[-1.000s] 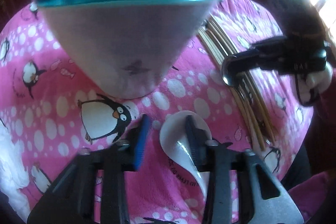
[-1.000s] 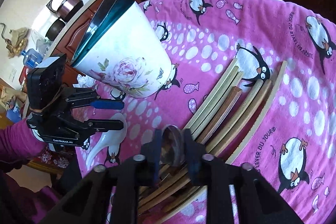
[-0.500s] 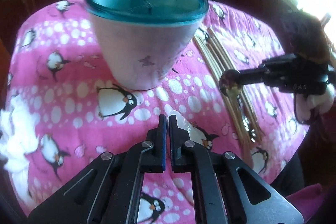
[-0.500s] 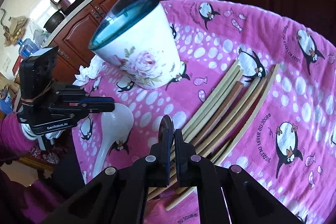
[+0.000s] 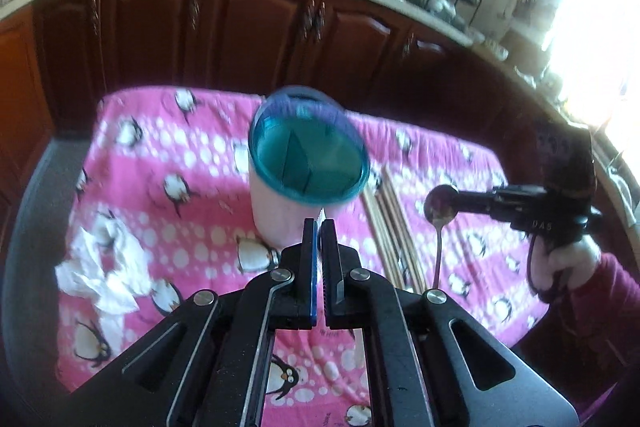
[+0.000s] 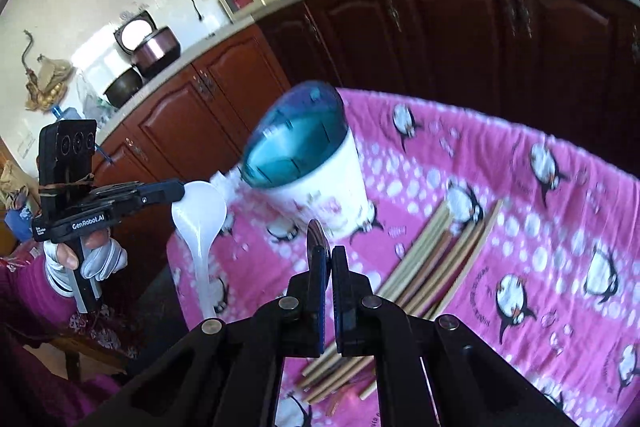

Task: Organize utensils
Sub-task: 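Carry the white spoon with the left tool into the holder while the right tool lowers the metal spoon in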

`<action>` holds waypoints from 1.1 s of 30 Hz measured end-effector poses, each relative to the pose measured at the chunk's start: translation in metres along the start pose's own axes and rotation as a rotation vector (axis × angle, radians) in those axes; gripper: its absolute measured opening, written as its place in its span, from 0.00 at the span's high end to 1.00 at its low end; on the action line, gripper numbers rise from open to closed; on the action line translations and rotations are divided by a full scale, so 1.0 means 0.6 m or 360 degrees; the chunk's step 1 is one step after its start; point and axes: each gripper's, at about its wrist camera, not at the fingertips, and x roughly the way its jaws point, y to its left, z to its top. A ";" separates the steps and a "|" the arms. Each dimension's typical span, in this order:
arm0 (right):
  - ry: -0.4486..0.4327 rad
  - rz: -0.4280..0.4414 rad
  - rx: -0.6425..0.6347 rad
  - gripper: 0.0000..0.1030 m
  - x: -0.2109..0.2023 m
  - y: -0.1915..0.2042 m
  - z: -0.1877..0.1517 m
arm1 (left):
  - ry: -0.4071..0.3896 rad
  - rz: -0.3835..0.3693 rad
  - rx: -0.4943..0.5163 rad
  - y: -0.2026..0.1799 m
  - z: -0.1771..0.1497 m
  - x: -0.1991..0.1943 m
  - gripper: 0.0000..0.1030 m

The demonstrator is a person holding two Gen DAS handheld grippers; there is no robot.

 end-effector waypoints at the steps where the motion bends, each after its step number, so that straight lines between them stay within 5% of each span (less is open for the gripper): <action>1: -0.0017 -0.0002 -0.0002 0.98 -0.006 0.002 0.005 | -0.0026 0.0001 -0.0001 0.001 0.006 -0.009 1.00; 9: -0.0227 -0.0054 -0.0016 0.98 -0.058 0.026 0.076 | -0.0238 0.0117 -0.0014 0.004 0.087 -0.043 1.00; 19: -0.0466 -0.0340 -0.0015 0.98 -0.044 0.047 0.195 | -0.0476 0.0443 0.0088 -0.010 0.154 0.016 0.99; 25: -0.0508 -0.0542 -0.0120 0.98 0.004 0.060 0.234 | -0.0535 0.0578 0.0118 -0.006 0.154 0.066 1.00; 33: -0.0445 -0.0645 -0.0251 0.98 0.074 0.062 0.229 | -0.0509 0.0661 0.0136 0.007 0.133 0.111 1.00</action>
